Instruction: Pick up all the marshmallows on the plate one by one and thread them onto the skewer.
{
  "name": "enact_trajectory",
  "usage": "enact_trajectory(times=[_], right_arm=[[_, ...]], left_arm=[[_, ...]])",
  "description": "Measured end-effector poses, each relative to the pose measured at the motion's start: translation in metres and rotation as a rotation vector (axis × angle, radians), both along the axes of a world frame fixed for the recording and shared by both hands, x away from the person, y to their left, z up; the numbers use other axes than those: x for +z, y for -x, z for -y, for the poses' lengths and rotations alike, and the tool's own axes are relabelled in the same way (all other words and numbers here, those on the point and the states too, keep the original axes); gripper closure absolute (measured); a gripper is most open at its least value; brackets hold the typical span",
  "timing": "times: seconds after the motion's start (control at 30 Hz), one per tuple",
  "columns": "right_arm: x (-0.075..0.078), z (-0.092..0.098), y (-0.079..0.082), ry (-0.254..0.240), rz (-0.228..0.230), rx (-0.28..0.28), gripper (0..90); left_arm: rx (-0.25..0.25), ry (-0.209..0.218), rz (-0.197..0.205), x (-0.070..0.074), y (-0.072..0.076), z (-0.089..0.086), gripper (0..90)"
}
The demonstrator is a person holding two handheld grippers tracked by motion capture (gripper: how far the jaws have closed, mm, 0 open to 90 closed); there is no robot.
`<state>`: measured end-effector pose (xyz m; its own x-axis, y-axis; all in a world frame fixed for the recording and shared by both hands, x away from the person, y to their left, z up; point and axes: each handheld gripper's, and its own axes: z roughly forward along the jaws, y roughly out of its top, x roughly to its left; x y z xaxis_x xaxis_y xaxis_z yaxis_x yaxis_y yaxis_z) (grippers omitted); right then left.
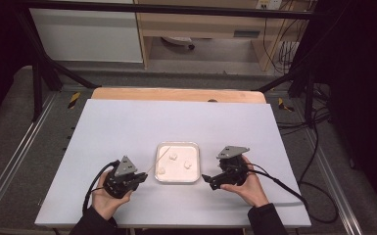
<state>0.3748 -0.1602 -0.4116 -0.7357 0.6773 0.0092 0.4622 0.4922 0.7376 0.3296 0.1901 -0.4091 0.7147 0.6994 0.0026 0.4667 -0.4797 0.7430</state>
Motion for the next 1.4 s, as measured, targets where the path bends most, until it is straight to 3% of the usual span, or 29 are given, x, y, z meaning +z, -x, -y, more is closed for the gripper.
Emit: enact_trajectory(times=[0.27, 0.43, 0.57, 0.8, 1.1, 1.4], right_arm=[[-0.001, -0.021, -0.010, -0.002, -0.002, -0.009, 0.8], [-0.001, -0.034, -0.019, -0.054, 0.003, -0.014, 2.6], [-0.004, -0.045, -0.025, -0.063, 0.004, 0.009, 6.9], [-0.016, -0.055, -0.032, -0.087, -0.014, 0.045, 23.2], [-0.026, -0.059, -0.040, -0.097, -0.034, 0.018, 45.2], [-0.035, -0.062, -0.041, -0.066, -0.057, 0.024, 55.9]], left_arm=[[0.033, 0.036, 0.006, -0.006, 0.003, -0.013, 88.4], [0.034, 0.037, 0.005, -0.008, 0.004, -0.015, 88.4], [0.044, 0.045, 0.010, -0.009, 0.004, -0.018, 88.4], [0.044, 0.046, 0.002, -0.012, 0.003, -0.018, 88.4], [0.038, 0.048, 0.002, -0.013, 0.004, -0.016, 88.4], [0.032, 0.051, 0.001, -0.014, 0.004, -0.014, 88.4]])
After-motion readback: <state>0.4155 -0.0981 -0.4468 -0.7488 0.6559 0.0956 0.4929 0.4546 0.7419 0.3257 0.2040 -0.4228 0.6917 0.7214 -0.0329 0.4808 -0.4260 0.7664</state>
